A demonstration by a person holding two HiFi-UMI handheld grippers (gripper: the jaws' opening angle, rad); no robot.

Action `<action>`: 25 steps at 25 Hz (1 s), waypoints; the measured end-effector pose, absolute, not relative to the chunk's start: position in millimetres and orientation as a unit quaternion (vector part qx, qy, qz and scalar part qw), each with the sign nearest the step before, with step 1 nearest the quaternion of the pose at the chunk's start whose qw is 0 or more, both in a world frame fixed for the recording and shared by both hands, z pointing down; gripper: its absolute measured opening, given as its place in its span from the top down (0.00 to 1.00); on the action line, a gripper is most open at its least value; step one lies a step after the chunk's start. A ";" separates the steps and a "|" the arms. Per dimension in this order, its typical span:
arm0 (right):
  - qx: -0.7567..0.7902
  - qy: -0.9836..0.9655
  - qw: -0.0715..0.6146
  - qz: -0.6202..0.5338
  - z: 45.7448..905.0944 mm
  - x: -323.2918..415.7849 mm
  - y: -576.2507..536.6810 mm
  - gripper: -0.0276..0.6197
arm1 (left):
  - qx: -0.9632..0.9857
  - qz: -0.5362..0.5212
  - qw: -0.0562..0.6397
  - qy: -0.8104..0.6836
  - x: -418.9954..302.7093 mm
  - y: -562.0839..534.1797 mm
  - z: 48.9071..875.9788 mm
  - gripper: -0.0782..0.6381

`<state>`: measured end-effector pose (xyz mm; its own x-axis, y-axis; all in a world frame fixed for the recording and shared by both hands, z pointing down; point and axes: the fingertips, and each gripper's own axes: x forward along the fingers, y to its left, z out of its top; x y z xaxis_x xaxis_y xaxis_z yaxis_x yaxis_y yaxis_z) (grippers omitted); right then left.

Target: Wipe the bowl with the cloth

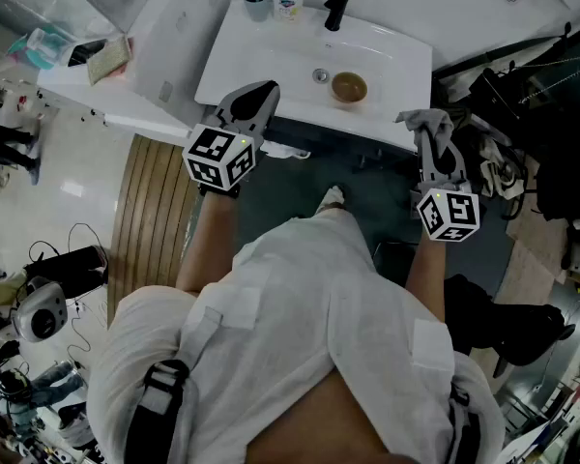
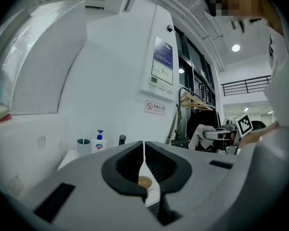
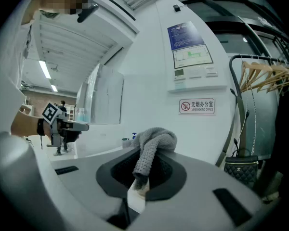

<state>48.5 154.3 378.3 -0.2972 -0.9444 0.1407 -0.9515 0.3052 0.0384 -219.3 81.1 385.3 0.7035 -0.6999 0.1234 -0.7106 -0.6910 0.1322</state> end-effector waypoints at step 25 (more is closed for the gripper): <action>0.548 -0.831 0.042 0.088 418.3 123.9 -27.3 0.90 | 0.929 0.121 0.123 -0.327 -88.8 -75.7 451.1 0.87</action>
